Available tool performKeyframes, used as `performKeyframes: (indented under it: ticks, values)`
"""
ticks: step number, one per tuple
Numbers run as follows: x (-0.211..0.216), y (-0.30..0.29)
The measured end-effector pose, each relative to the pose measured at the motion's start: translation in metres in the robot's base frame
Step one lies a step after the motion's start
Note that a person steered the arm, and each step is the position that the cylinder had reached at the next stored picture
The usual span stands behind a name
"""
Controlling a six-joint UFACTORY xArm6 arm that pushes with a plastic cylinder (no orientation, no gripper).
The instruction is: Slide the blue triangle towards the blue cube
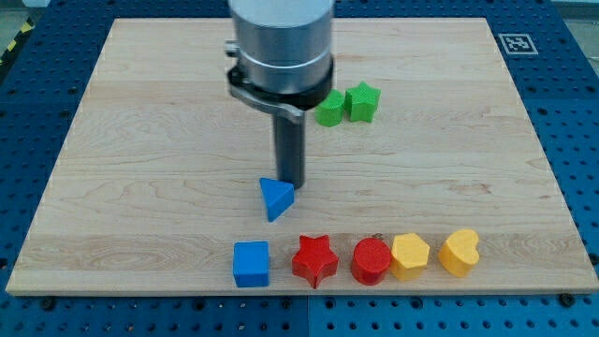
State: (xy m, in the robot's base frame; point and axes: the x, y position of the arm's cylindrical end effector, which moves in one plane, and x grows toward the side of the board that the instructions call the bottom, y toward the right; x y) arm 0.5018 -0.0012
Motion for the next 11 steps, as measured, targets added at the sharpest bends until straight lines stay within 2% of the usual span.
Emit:
performKeyframes:
  ticks: [1, 3, 4, 5, 7, 9, 10, 11]
  values:
    - [0.023, 0.012]
    - [0.029, -0.054]
    - [0.007, -0.033]
    - [-0.008, -0.053]
    - [0.016, -0.073]
    - [-0.006, -0.122]
    - [0.025, -0.129]
    - [0.025, -0.129]
